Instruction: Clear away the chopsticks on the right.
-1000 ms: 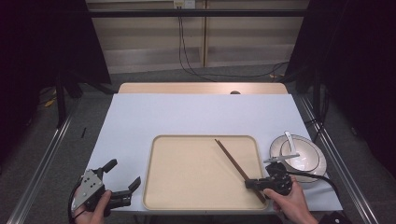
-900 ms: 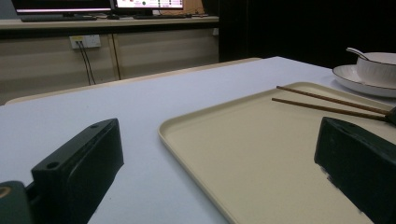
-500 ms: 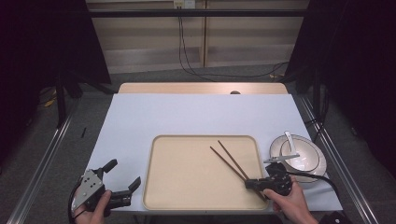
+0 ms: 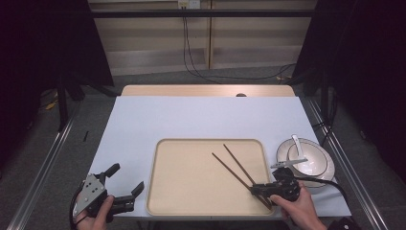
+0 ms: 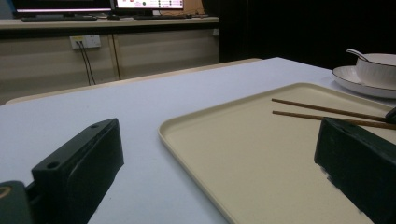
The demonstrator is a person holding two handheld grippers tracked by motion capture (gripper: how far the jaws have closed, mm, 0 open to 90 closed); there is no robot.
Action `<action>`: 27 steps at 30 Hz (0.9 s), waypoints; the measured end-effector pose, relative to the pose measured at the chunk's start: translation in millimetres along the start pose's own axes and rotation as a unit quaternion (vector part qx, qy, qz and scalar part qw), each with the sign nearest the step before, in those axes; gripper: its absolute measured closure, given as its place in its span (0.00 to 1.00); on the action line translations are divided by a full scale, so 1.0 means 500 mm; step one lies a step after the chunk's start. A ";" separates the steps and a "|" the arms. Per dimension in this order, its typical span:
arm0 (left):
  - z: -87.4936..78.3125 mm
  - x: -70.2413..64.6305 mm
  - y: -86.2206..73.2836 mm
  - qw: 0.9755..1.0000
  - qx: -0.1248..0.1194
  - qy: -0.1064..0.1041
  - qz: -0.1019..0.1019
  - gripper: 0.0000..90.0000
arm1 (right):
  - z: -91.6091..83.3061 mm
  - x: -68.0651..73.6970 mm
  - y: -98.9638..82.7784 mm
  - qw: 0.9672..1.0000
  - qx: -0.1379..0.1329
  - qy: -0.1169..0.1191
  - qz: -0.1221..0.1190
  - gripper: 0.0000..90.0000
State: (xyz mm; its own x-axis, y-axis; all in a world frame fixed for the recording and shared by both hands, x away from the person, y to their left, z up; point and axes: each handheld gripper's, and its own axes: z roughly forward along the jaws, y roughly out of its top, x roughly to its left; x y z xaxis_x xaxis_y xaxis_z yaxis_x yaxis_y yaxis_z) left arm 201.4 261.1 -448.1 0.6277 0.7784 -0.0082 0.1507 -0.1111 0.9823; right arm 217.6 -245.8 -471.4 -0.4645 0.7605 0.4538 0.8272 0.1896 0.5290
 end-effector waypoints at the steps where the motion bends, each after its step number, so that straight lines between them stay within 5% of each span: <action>1: 0.000 0.000 0.000 1.000 0.000 0.000 0.000 0.01 | -0.003 0.001 -0.001 1.000 -0.006 0.005 -0.005 0.79; 7: 0.000 0.000 0.000 1.000 0.000 0.000 -0.001 0.01 | -0.031 0.002 0.001 0.998 -0.037 0.031 -0.041 0.64; 12: 0.003 0.000 -0.003 1.000 0.007 0.004 -0.008 0.01 | -0.061 -0.007 0.009 0.994 -0.067 0.016 -0.085 0.41; 14: 0.003 0.000 -0.003 1.000 0.008 0.004 -0.011 0.01 | -0.076 -0.014 0.011 0.990 -0.092 -0.006 -0.109 0.33; 19: 0.004 -0.002 -0.003 1.000 0.007 0.003 -0.015 0.01 | -0.119 -0.028 0.011 0.979 -0.132 -0.003 -0.154 0.11; 21: 0.002 0.000 -0.004 1.000 0.012 0.005 -0.015 0.01 | -0.136 -0.034 0.008 0.978 -0.139 0.002 -0.158 0.10; 27: 0.004 -0.004 -0.004 1.000 0.013 0.001 -0.019 0.01 | -0.176 -0.053 -0.008 0.970 -0.172 -0.032 -0.168 0.10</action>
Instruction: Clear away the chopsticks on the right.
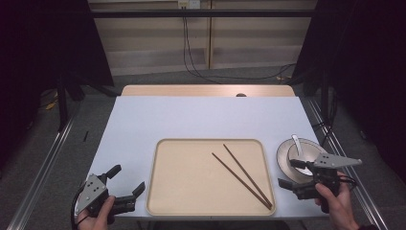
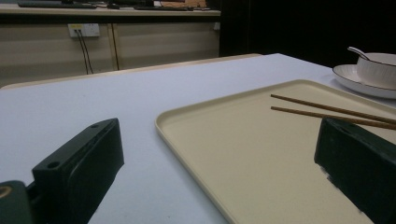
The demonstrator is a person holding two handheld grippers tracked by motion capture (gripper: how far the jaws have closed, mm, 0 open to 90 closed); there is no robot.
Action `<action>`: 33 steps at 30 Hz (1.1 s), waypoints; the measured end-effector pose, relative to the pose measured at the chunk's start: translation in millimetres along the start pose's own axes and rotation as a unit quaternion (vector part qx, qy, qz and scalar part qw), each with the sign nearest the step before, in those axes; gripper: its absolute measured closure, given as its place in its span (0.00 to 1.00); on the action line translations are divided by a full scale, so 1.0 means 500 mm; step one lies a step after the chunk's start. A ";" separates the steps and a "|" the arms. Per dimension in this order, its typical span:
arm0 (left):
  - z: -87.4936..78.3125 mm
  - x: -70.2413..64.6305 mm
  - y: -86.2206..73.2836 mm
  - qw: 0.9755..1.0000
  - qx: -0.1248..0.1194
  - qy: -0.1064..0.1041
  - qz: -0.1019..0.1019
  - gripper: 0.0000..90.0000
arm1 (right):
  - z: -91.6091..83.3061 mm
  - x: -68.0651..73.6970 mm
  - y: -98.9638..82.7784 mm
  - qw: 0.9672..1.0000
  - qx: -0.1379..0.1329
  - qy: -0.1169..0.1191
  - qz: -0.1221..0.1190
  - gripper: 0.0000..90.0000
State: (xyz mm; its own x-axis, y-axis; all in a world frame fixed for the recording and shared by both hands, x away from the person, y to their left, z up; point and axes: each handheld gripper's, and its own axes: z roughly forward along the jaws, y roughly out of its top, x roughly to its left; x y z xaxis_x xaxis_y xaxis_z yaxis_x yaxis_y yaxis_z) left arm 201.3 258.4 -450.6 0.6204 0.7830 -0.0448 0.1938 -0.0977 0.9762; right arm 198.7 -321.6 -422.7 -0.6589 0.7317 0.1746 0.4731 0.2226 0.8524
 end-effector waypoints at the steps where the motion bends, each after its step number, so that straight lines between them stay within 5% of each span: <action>1: 0.000 0.000 0.000 1.000 0.001 0.000 0.000 0.01 | -0.008 -0.003 -0.007 1.000 -0.008 -0.013 -0.009 0.10; 8: 0.001 -0.004 -0.001 1.000 0.004 0.002 -0.007 0.01 | -0.062 -0.010 -0.042 0.997 -0.067 -0.041 -0.006 0.05; 16: 0.001 -0.015 0.001 1.000 -0.008 -0.008 -0.014 0.01 | -0.094 -0.024 -0.075 0.991 -0.102 -0.081 0.010 0.01; 29: -0.009 -0.021 0.003 1.000 -0.017 -0.007 -0.009 0.01 | -0.106 -0.034 -0.119 0.987 -0.109 -0.114 0.021 0.01; 33: -0.010 -0.020 0.003 1.000 -0.021 -0.007 -0.012 0.01 | -0.113 -0.039 -0.123 0.982 -0.133 -0.128 0.028 0.00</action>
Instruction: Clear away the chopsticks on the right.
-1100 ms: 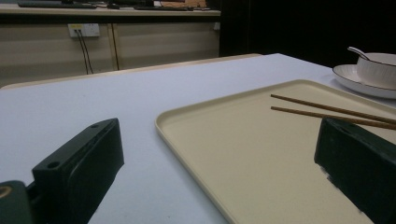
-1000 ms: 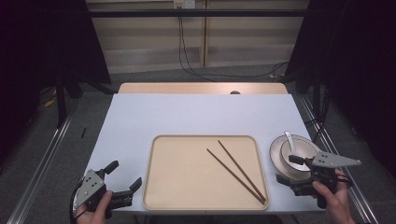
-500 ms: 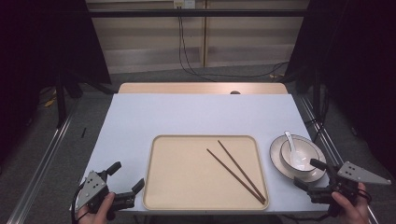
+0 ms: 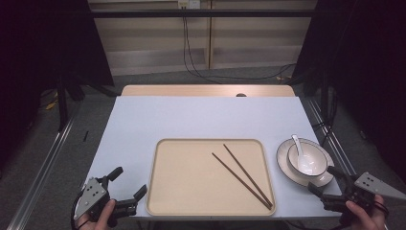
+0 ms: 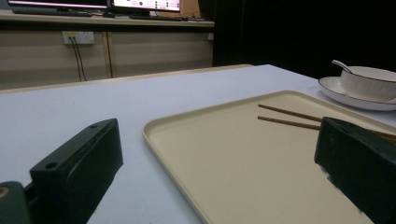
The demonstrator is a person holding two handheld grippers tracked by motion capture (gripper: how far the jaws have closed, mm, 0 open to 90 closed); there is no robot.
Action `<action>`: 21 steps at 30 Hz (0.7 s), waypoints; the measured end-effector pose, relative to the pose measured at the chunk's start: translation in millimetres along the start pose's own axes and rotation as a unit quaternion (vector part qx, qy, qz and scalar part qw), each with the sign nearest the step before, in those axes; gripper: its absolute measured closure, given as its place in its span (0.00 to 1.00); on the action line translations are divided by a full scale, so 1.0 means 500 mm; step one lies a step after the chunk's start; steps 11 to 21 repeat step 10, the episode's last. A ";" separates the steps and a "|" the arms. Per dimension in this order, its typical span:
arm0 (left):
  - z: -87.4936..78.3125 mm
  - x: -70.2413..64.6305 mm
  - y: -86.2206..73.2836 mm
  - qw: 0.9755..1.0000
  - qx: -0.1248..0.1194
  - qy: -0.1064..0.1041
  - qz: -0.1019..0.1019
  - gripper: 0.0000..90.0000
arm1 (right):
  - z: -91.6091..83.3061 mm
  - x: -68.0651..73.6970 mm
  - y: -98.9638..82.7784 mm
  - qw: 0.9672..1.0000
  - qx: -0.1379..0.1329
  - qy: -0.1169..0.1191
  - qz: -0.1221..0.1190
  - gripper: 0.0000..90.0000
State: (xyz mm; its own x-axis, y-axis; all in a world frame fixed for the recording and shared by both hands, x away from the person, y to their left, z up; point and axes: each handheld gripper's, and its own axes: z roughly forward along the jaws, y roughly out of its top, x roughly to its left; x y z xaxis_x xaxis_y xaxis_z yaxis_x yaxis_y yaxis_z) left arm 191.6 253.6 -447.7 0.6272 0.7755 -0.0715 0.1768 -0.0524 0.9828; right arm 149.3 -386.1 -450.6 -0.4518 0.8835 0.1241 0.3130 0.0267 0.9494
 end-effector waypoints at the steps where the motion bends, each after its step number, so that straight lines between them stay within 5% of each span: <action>1: 0.000 0.002 0.000 1.000 -0.001 0.001 0.002 0.01 | -0.001 0.002 -0.001 1.000 0.002 -0.002 0.000 0.00; 6: 0.000 0.008 -0.002 1.000 0.001 -0.001 -0.001 0.01 | 0.001 0.004 -0.004 0.999 0.006 -0.005 -0.032 0.00; 21: -0.002 0.013 -0.003 1.000 0.005 0.005 -0.002 0.01 | 0.003 0.003 -0.006 0.999 0.006 -0.004 -0.036 0.00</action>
